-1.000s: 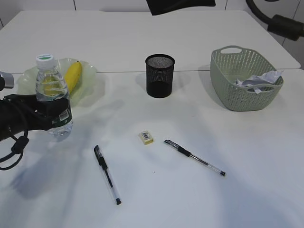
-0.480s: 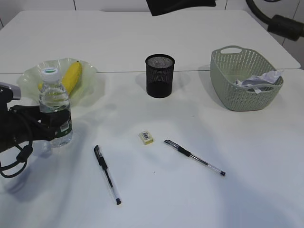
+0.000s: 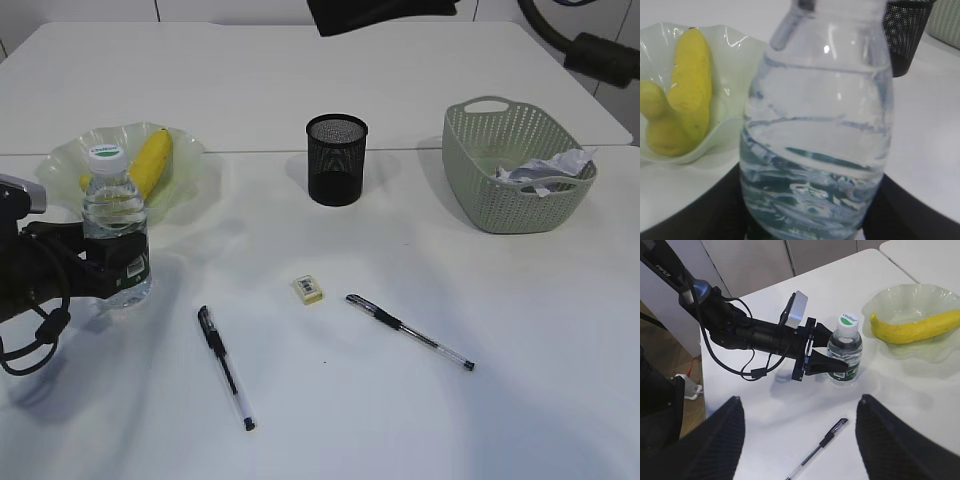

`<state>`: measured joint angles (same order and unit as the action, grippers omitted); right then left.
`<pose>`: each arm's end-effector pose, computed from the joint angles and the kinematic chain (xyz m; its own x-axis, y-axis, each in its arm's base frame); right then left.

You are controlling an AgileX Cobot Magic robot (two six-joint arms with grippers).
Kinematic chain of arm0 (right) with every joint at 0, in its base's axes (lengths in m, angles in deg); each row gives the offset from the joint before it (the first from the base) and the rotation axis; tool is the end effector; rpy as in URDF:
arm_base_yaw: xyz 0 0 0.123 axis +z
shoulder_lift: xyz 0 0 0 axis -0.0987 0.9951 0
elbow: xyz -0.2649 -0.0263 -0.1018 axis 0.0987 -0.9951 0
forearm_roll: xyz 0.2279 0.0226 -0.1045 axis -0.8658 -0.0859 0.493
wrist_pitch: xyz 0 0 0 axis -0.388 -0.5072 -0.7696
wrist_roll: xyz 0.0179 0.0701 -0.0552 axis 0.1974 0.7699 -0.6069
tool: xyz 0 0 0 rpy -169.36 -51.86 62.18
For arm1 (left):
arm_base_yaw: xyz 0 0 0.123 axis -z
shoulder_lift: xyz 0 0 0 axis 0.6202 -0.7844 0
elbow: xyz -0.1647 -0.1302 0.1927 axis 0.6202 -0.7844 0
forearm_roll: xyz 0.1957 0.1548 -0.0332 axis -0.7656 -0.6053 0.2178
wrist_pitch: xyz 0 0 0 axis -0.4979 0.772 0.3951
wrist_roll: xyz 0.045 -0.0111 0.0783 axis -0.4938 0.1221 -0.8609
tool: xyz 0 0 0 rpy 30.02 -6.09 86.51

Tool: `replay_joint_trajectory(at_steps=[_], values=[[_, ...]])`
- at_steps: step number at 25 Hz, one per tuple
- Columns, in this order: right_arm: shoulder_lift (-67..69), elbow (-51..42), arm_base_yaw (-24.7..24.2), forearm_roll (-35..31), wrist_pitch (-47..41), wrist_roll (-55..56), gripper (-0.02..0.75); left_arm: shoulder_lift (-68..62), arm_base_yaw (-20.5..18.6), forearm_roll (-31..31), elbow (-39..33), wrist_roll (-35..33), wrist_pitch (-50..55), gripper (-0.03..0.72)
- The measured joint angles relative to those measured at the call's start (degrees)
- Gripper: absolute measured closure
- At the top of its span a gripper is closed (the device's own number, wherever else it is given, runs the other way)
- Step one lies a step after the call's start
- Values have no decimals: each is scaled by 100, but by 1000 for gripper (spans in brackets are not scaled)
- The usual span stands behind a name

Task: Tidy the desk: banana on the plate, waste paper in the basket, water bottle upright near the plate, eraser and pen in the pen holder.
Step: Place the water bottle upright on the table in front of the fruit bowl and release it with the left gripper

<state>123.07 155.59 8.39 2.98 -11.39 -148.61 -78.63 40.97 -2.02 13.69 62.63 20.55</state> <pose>0.3160 0.1543 0.3949 -0.2608 -0.4074 -0.8752 -0.9490 0.2745 0.1551 0.3012 -0.0492 0.1017 -0.2901 0.0291 -0.9565 0.4178 0.9031 -0.0992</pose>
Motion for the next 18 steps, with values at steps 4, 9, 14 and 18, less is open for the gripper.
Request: replay_joint_trajectory(at_steps=[4, 9, 14, 18], values=[[0, 0, 0, 0, -10, 0, 225, 0, 0, 9, 0, -10, 0, 235], [0, 0, 0, 0, -24, 9, 225, 0, 0, 21, 0, -10, 0, 195], [0, 0, 0, 0, -24, 9, 225, 0, 0, -27, 0, -10, 0, 173], [0, 0, 0, 0, -24, 9, 225, 0, 0, -54, -66, -10, -137, 139]])
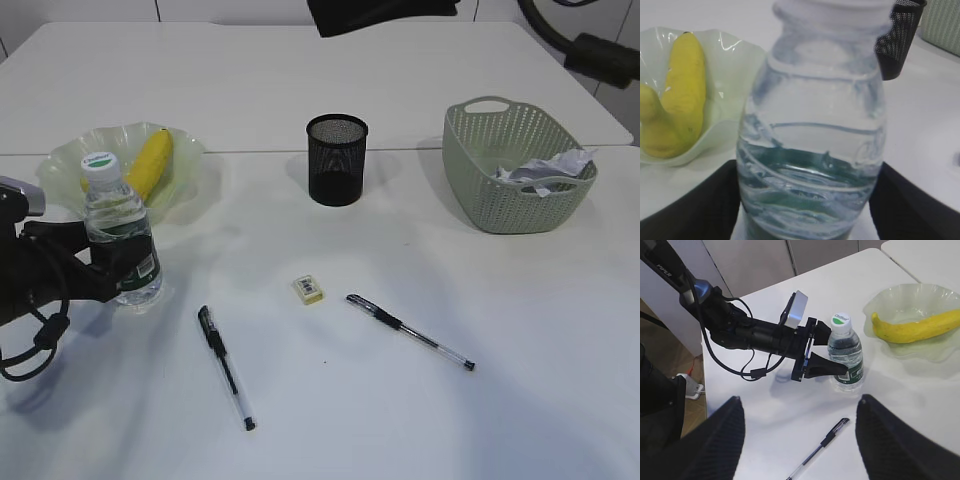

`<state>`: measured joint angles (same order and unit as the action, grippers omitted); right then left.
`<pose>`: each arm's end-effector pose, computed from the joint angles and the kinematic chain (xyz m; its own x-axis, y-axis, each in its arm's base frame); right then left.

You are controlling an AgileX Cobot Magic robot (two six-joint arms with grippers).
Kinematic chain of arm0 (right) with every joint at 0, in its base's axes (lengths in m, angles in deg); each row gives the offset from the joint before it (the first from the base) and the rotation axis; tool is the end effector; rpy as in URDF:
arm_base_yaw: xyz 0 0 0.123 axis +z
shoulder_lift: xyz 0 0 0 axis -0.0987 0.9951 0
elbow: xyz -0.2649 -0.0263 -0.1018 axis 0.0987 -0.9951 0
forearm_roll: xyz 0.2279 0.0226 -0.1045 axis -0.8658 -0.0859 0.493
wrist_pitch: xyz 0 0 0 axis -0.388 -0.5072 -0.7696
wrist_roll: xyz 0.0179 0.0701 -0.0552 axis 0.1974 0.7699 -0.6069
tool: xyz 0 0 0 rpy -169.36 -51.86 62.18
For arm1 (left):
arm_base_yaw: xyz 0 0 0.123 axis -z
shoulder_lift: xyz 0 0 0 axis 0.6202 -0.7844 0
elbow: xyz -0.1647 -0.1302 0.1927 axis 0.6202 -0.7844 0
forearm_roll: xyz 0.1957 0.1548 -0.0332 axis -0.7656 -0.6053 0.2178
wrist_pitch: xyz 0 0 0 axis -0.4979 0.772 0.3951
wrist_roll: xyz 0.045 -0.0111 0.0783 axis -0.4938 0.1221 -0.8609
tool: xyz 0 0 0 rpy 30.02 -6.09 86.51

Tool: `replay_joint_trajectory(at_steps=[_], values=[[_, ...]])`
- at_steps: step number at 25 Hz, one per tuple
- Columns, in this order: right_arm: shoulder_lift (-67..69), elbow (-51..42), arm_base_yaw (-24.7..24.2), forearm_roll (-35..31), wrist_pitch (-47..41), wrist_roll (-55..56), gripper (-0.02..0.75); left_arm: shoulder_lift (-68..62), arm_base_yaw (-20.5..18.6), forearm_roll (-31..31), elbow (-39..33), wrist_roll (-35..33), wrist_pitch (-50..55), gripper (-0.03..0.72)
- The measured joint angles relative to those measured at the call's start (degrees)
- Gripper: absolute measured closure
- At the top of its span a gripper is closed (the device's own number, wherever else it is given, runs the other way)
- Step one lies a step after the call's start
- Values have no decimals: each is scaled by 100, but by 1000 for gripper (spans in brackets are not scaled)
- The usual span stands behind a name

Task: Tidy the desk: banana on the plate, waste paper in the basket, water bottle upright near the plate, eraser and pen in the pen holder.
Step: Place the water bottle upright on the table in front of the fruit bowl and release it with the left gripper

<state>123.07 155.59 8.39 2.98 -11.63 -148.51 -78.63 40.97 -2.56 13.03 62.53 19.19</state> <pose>0.3157 0.1544 0.3948 -0.2628 -0.4085 -0.8741 -0.9492 0.2719 0.1583 0.2982 -0.0502 0.1019 -0.2801 0.0256 -0.9596 0.4295 0.8974 -0.1014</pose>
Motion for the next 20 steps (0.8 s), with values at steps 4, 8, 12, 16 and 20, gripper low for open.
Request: replay_joint_trajectory(at_steps=[4, 8, 12, 16, 20], values=[[0, 0, 0, 0, 0, 0, 223, 0, 0, 0, -147, 0, -105, 109], [0, 0, 0, 0, -21, 0, 223, 0, 0, 0, -174, 0, -132, 105], [0, 0, 0, 0, -26, 0, 223, 0, 0, 0, -247, 0, -144, 105], [0, 0, 0, 4, -34, 0, 224, 12, 0, 48, -435, -48, -144, 104], [0, 0, 0, 13, -34, 0, 224, 228, 0, 239, -661, -257, -144, 104]])
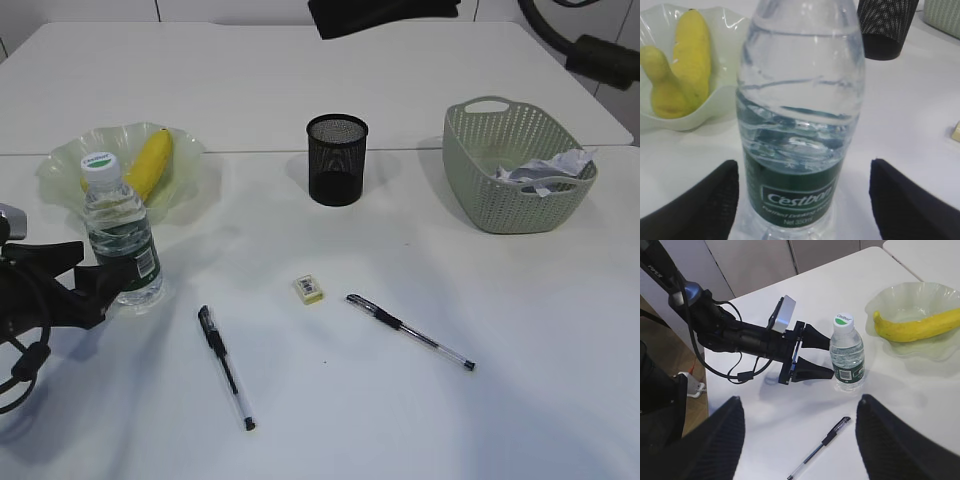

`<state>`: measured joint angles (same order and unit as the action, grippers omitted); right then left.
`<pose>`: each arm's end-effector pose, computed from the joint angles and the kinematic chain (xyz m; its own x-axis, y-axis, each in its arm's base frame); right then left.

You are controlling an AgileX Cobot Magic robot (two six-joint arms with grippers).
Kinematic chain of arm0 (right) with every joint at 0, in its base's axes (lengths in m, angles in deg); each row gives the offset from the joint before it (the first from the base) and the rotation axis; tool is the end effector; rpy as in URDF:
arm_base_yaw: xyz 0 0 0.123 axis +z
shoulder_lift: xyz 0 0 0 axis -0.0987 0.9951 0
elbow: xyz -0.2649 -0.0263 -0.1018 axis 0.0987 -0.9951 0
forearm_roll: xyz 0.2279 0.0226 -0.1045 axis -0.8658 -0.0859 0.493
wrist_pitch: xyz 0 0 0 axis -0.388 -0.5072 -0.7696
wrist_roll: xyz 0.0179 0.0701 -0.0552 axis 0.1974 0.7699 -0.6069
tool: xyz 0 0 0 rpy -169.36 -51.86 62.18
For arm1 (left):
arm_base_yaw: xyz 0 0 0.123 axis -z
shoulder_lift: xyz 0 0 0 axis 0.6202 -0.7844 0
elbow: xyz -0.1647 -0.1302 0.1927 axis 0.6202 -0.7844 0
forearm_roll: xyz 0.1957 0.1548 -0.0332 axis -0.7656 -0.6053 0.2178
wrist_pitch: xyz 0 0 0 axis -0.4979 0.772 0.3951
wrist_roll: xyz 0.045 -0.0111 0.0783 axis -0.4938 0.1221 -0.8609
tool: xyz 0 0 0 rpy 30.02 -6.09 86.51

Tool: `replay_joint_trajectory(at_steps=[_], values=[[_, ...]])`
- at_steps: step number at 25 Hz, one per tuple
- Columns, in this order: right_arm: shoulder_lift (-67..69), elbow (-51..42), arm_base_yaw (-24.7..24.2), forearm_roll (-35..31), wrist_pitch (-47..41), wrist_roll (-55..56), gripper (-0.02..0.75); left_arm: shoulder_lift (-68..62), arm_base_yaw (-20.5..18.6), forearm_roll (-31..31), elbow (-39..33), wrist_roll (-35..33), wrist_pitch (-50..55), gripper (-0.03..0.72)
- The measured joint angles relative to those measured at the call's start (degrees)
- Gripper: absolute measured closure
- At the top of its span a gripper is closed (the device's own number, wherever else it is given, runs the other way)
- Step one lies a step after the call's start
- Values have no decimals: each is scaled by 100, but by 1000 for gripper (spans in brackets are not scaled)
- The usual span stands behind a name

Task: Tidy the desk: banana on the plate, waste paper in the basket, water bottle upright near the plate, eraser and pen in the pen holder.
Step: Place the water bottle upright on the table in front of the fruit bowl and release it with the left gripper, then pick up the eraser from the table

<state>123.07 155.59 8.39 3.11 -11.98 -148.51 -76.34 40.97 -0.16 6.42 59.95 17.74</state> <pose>0.3151 0.1543 0.3945 -0.2628 -0.4127 -0.8721 -0.9502 0.2676 0.1598 0.2702 -0.0462 0.0993 -0.3135 0.0401 -0.9488 0.4019 0.9108 -0.0943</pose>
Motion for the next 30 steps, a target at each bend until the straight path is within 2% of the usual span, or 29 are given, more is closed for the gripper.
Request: replay_joint_trajectory(at_steps=[10, 17, 26, 30], values=[[0, 0, 0, 32, 0, 0, 224, 532, 0, 373, -714, -80, 0, 105], [0, 0, 0, 207, 0, 0, 224, 1487, 0, 1249, -1215, -93, 0, 105], [0, 0, 0, 388, -26, 0, 224, 2716, 0, 1901, -1311, -104, 30, 105], [0, 0, 0, 526, -30, 0, 224, 3376, 0, 2168, -1311, -104, 478, 110]])
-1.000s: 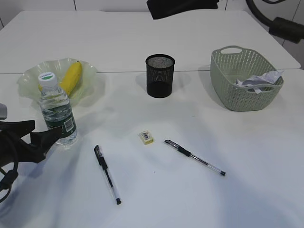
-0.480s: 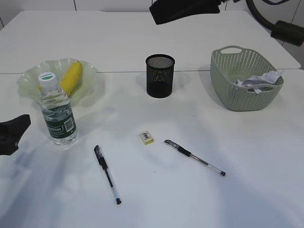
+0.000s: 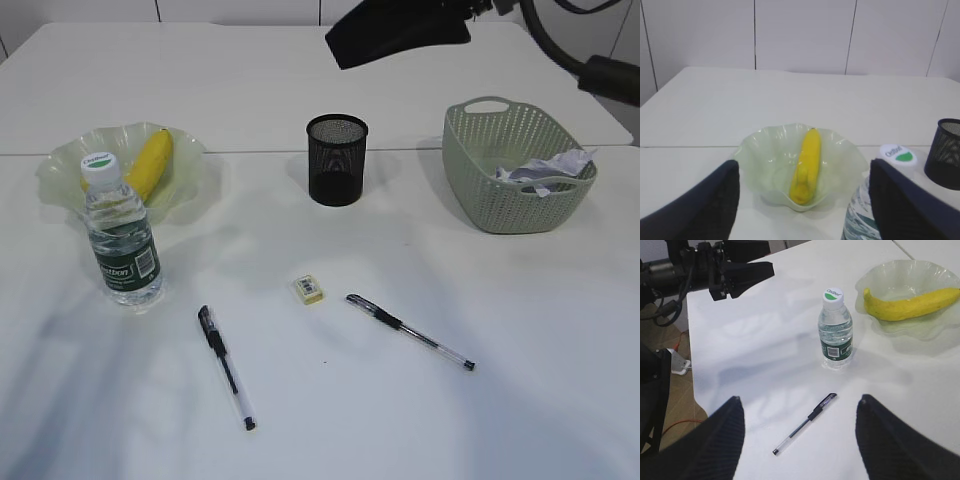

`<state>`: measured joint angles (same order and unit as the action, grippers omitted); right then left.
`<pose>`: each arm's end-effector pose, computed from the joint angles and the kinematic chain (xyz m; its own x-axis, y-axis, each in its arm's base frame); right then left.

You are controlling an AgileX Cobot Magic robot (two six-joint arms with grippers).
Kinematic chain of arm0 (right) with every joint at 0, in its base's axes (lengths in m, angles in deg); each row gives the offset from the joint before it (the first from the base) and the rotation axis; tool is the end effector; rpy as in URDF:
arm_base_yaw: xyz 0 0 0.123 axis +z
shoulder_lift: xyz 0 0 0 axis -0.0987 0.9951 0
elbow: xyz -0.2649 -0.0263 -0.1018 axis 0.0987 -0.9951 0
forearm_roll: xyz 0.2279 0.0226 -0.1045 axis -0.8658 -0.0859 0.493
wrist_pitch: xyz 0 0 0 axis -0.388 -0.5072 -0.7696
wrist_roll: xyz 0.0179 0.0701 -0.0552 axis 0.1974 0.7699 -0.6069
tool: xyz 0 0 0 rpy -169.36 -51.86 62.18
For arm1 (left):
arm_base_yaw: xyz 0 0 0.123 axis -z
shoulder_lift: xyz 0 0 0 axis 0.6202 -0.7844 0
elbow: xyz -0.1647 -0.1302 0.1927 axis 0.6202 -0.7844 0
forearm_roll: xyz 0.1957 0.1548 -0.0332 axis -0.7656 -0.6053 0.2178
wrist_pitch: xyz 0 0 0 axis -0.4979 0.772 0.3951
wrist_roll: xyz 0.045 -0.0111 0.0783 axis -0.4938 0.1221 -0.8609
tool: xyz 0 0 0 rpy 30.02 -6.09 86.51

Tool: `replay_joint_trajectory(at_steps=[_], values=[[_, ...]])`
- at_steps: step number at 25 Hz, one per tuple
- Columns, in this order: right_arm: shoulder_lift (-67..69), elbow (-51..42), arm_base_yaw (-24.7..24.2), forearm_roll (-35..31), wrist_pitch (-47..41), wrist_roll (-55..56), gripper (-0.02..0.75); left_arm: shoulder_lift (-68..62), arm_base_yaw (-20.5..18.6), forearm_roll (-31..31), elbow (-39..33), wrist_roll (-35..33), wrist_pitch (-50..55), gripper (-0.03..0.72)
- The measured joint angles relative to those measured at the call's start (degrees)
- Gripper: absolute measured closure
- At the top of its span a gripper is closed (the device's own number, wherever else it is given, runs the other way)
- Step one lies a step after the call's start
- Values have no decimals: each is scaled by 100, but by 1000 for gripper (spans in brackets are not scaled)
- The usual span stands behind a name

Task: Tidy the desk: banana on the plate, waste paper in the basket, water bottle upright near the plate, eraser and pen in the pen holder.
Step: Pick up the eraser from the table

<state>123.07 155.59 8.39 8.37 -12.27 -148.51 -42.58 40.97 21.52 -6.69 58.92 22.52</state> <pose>0.3161 0.1502 0.3879 -0.2463 -0.4893 -0.8366 -0.9528 0.2805 0.1165 0.2040 -0.0126 0.1944 -0.0284 -0.1153 -0.9929 0.0791 0.9900 -0.1172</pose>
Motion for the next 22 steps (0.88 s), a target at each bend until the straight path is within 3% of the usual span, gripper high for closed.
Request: replay_joint_trajectory(at_steps=[4, 13, 22], values=[[0, 0, 0, 163, 0, 0, 224, 721, 0, 136, 174, 0, 849, 111], [-154, 0, 0, 711, -48, 12, 225, 2066, 0, -129, 1471, -155, 3521, 113], [-260, 0, 0, 1307, -70, 12, 225, 2648, 0, -279, 2227, -234, 5031, 113]])
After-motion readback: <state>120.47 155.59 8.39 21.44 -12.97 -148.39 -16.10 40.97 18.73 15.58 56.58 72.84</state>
